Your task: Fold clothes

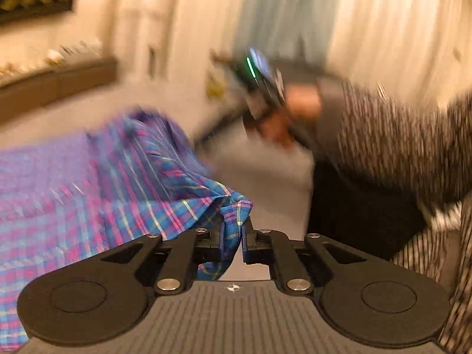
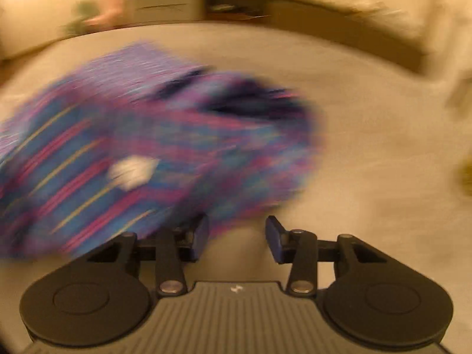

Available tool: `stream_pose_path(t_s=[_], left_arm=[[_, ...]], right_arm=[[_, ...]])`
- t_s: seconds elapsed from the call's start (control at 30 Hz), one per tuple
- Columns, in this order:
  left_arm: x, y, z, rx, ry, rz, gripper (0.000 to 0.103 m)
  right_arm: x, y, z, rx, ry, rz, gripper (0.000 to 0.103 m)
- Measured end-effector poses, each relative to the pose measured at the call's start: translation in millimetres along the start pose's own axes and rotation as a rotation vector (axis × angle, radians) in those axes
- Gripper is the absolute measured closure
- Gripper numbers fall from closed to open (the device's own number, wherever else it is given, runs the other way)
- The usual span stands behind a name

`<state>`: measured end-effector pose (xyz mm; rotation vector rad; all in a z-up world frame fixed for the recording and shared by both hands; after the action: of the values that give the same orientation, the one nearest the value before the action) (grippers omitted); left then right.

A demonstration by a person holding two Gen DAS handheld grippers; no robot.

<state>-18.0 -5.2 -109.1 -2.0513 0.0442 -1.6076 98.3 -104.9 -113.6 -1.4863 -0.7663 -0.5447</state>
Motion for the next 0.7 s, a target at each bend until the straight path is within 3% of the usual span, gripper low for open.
stream_pose_path(t_s=[0.13, 0.17, 0.23, 0.3, 0.37, 0.43, 0.47, 0.5, 0.57, 0.7], left_arm=[[-26, 27, -11, 0.037, 0.102, 0.097, 0.091], [-28, 31, -14, 0.042, 0.123, 0.106, 0.086], [-29, 35, -19, 0.034, 0.144, 0.102, 0.072], [-30, 35, -19, 0.042, 0.142, 0.095, 0.065], [-30, 29, -16, 0.058, 0.128, 0.086, 0.065], [-20, 9, -12, 0.078, 0.093, 0.039, 0.057], [-13, 0, -8, 0.084, 0.068, 0.005, 0.047], [-6, -8, -4, 0.089, 0.040, -0.030, 0.034], [8, -17, 6, 0.096, -0.026, -0.081, 0.023], [17, -2, 29, 0.112, -0.124, -0.084, 0.023]], right_arm=[[4, -33, -49, -0.198, 0.100, -0.081, 0.064], [3, -42, -57, -0.229, 0.122, -0.100, 0.064], [8, -55, -52, -0.172, 0.191, -0.141, 0.063], [18, -64, -36, -0.061, 0.259, -0.175, 0.049], [29, -64, -10, 0.072, 0.290, -0.164, 0.043], [32, -62, 7, 0.168, 0.334, -0.138, 0.037], [29, -56, 10, 0.211, 0.388, -0.111, 0.033], [24, -48, 10, 0.229, 0.450, -0.081, 0.033], [17, -30, 8, 0.202, 0.511, -0.038, 0.033], [13, 3, 21, 0.109, 0.447, -0.008, 0.035]])
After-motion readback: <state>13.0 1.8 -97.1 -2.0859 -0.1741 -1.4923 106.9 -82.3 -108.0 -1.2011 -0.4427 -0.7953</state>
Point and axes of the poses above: each gripper's, at about its wrist camera, not at the fingertips, and y roughly the way its jaws point, z to its left, x to its top, the point moved 9 cm from there along y, roughly the way its jaws point, and after that the axes turned 12 degrees about -z, right-handed, at the moved point
